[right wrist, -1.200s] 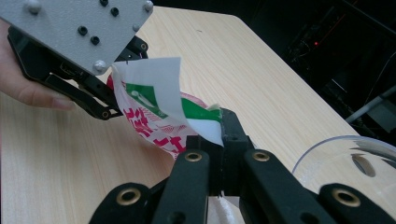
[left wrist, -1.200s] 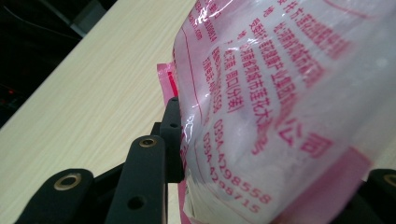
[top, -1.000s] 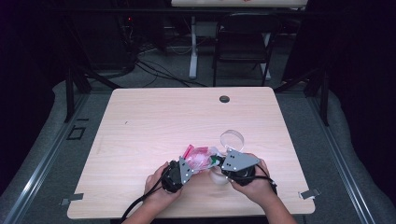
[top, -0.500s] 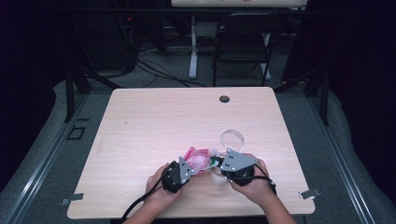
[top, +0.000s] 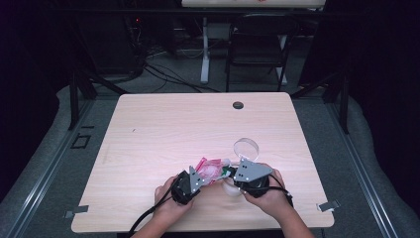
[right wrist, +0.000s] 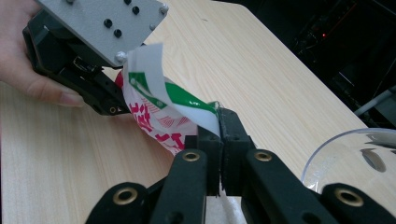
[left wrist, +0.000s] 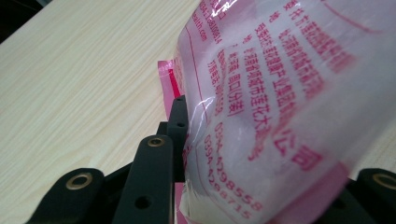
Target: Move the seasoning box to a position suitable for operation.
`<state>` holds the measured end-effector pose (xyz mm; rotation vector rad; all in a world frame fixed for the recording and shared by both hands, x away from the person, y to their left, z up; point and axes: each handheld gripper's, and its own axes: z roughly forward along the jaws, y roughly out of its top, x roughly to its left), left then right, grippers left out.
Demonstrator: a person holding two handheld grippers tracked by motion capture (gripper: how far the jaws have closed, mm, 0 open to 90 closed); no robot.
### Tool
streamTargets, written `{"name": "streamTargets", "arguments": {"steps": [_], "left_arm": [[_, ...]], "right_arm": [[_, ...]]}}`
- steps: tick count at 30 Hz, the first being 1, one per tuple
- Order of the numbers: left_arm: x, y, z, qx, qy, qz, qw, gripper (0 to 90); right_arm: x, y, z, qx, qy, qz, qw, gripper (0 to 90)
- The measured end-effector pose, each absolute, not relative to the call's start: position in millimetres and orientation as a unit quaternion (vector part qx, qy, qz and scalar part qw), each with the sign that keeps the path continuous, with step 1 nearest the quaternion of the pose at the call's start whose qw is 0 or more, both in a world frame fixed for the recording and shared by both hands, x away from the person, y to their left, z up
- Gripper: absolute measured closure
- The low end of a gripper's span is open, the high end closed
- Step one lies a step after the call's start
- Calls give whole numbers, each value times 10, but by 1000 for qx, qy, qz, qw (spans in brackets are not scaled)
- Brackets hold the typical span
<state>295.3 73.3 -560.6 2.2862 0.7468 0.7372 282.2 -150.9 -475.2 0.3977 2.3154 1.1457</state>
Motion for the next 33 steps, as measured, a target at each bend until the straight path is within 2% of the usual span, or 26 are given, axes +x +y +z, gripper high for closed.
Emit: {"name": "streamTargets", "arguments": {"steps": [5, 9, 13, 20, 33], "left_arm": [[3001, 780, -5628, 861, 302, 253, 322, 731], [3024, 810, -5635, 859, 304, 244, 331, 741], [3054, 855, -5639, 855, 310, 232, 345, 747], [3095, 922, -5625, 848, 323, 210, 364, 754], [3194, 1173, -5416, 825, 348, 218, 388, 762]], "right_arm": [[2832, -1536, -4738, 151, 852, 434, 251, 805], [2838, -1582, -4715, 155, 846, 448, 245, 698], [2842, -1634, -4688, 162, 838, 461, 244, 651], [2841, -1724, -4622, 180, 818, 485, 251, 612], [2857, -1826, -4570, 196, 804, 498, 258, 601]]}}
